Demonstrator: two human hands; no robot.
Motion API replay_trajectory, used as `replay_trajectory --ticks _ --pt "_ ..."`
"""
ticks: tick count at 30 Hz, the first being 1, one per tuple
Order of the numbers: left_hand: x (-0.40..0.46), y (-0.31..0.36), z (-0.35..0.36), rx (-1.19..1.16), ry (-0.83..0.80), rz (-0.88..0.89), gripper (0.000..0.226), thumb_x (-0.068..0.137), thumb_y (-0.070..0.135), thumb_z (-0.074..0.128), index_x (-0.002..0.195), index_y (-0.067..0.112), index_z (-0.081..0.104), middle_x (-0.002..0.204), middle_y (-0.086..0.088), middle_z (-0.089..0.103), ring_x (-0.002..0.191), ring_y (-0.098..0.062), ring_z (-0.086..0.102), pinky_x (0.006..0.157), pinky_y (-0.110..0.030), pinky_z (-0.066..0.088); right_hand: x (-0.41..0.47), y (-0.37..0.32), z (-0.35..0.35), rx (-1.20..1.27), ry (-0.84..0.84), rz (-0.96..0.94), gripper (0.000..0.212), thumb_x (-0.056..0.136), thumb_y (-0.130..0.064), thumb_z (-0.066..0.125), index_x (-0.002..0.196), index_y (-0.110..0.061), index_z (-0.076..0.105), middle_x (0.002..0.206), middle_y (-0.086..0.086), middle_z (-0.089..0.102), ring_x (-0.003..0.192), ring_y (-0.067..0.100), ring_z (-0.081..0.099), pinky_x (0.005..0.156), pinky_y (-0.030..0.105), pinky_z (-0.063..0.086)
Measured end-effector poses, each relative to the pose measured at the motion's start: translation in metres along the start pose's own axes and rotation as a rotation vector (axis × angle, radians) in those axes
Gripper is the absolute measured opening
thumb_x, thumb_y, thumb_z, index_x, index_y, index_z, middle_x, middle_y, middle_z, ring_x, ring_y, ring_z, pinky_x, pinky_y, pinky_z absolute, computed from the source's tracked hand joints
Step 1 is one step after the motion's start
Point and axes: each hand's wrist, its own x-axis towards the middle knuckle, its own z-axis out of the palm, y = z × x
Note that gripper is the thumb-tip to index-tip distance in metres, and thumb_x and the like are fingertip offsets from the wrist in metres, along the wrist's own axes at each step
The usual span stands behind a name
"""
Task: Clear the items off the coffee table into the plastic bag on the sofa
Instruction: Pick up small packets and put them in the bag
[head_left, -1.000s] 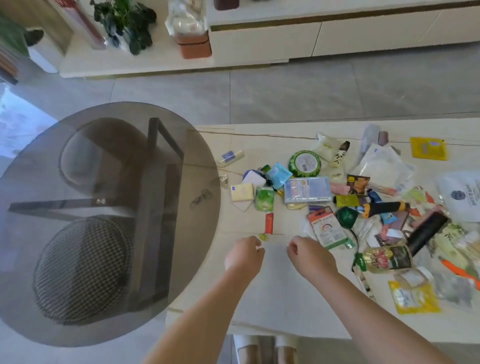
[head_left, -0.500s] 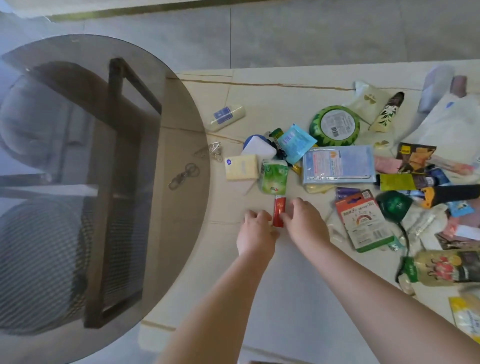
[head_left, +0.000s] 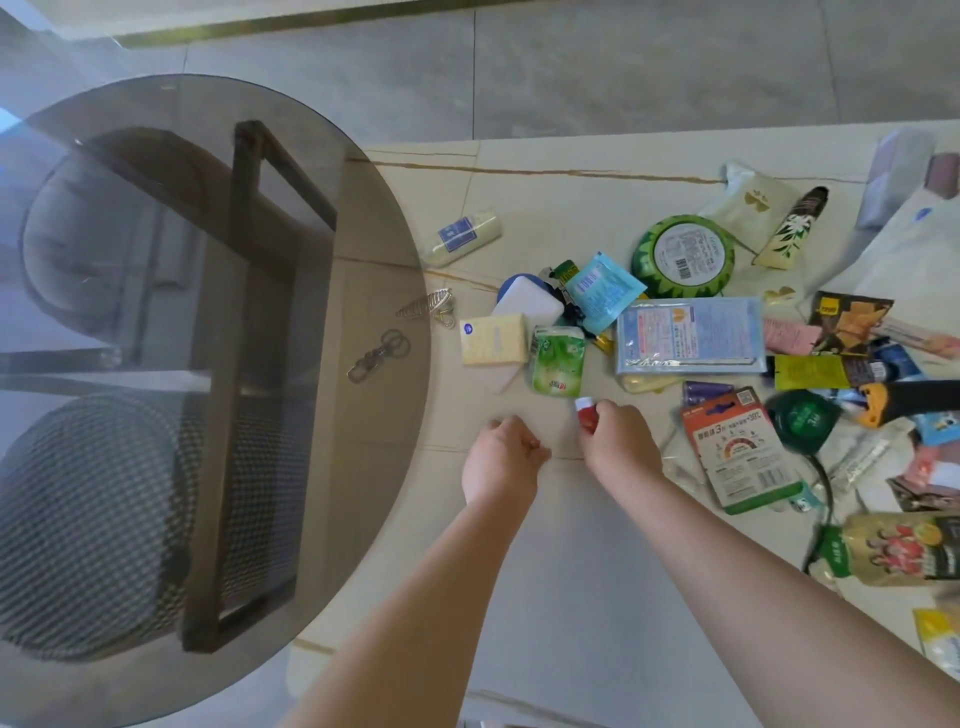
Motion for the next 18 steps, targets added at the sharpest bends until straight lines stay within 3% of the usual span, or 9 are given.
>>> replay_trajectory --ticks 3,6,8,11,13,16,18 --pt "-0.004 0.010 -0.018 -0.043 0.010 0.031 0.014 0.091 0.021 0.058 0.097 0.008 0.055 0.107 -0.010 0.057 0.097 -0.028 0.055 0.073 -0.030 0.041 -0.008 0.002 -0.013 0.154 -0.021 -0.045 0.023 0.090 -0.017 0.050 0.105 -0.001 0.055 0.104 0.018 0.056 0.096 0.032 0.056 0.068 0.030 0.036" --pt "-0.008 0.025 -0.038 -0.131 0.043 0.037 0.004 0.093 0.011 0.046 0.096 0.010 0.047 0.103 -0.013 0.054 0.086 -0.028 0.050 0.072 -0.033 0.042 -0.014 -0.007 -0.029 0.279 0.072 -0.065 0.022 0.083 -0.018 0.058 0.100 -0.005 0.051 0.099 0.012 0.053 0.088 0.026 0.052 0.068 0.030 0.036" --pt "-0.003 0.039 -0.053 -0.139 0.086 0.073 0.019 0.092 0.010 0.041 0.110 0.009 0.046 0.114 -0.011 0.049 0.088 -0.026 0.049 0.072 -0.032 0.041 -0.013 -0.018 -0.037 0.348 0.123 -0.103 0.028 0.082 -0.022 0.063 0.103 -0.007 0.050 0.101 0.009 0.051 0.090 0.024 0.051 0.071 0.030 0.038" --pt "0.015 0.053 -0.073 0.040 0.120 0.162 0.045 0.090 0.014 0.047 0.133 0.016 0.035 0.126 -0.008 0.040 0.098 -0.029 0.055 0.071 -0.031 0.041 -0.003 -0.034 -0.038 0.278 0.169 -0.157 0.040 0.083 -0.025 0.065 0.116 -0.010 0.048 0.112 0.007 0.055 0.100 0.024 0.055 0.077 0.034 0.045" --pt "0.032 0.054 -0.080 0.239 0.143 0.215 0.059 0.088 0.014 0.053 0.141 0.020 0.029 0.129 -0.008 0.036 0.107 -0.028 0.052 0.080 -0.031 0.044 0.005 -0.040 -0.035 0.198 0.180 -0.129 0.051 0.082 -0.029 0.066 0.125 -0.012 0.042 0.116 0.006 0.056 0.107 0.027 0.055 0.080 0.037 0.048" --pt "0.056 0.048 -0.080 0.430 0.166 0.252 0.064 0.088 0.023 0.059 0.143 0.024 0.028 0.138 -0.005 0.029 0.126 -0.025 0.037 0.101 -0.033 0.036 0.014 -0.043 -0.026 0.142 0.194 -0.083 0.060 0.083 -0.033 0.066 0.131 -0.014 0.036 0.120 0.007 0.056 0.112 0.028 0.052 0.079 0.038 0.048" --pt "0.066 0.043 -0.077 0.467 0.149 0.260 0.063 0.089 0.030 0.061 0.144 0.028 0.031 0.144 -0.002 0.027 0.131 -0.024 0.031 0.106 -0.035 0.031 0.018 -0.044 -0.020 0.134 0.214 -0.073 0.063 0.083 -0.032 0.066 0.133 -0.015 0.033 0.124 0.007 0.053 0.114 0.028 0.050 0.079 0.039 0.048"
